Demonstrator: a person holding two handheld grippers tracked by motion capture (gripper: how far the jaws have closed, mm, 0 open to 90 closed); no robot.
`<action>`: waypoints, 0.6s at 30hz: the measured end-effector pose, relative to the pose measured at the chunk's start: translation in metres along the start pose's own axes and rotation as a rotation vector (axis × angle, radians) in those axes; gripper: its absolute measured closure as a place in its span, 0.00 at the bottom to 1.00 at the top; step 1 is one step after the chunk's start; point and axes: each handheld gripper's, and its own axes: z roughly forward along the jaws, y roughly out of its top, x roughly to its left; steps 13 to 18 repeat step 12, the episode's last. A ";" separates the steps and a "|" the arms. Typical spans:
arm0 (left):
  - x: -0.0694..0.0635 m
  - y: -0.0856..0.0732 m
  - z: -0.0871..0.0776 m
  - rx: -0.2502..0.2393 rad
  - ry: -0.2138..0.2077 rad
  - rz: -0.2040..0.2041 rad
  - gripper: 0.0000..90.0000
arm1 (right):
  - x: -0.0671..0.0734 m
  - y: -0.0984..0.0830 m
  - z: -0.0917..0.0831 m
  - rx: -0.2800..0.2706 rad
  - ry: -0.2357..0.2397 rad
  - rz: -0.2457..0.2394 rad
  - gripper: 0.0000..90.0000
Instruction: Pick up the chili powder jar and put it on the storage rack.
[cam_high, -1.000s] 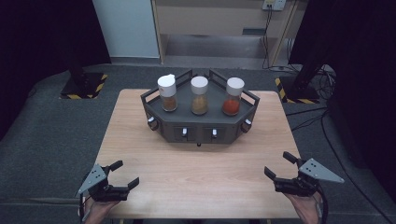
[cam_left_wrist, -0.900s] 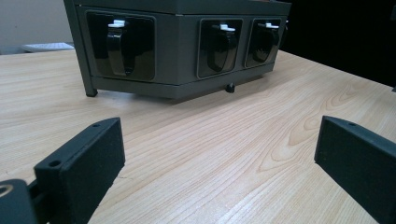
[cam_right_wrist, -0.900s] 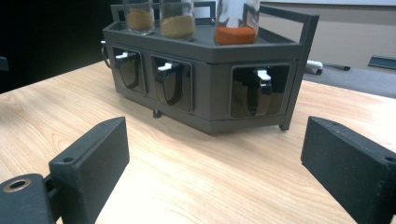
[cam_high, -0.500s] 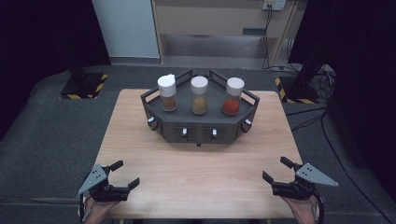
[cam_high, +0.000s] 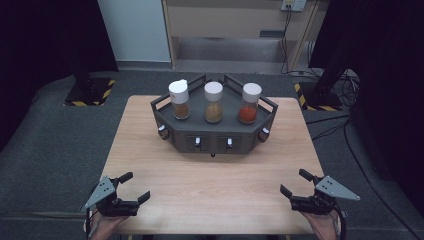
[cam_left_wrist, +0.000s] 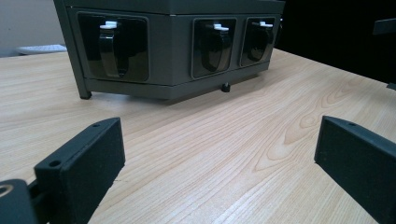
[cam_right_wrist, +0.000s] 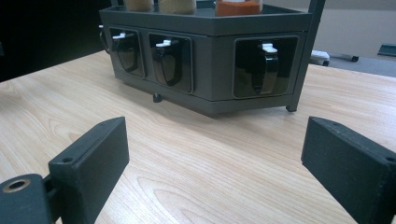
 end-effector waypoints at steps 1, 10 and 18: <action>0.000 0.000 0.000 -0.001 0.000 0.000 0.01 | 0.001 0.000 0.000 0.001 0.001 0.001 0.08; 0.000 0.000 0.001 0.002 -0.001 0.002 0.01 | 0.000 0.000 0.000 0.003 0.000 0.006 0.08; 0.000 0.000 0.001 0.002 -0.001 0.002 0.01 | -0.001 -0.001 0.000 0.001 0.001 0.005 0.08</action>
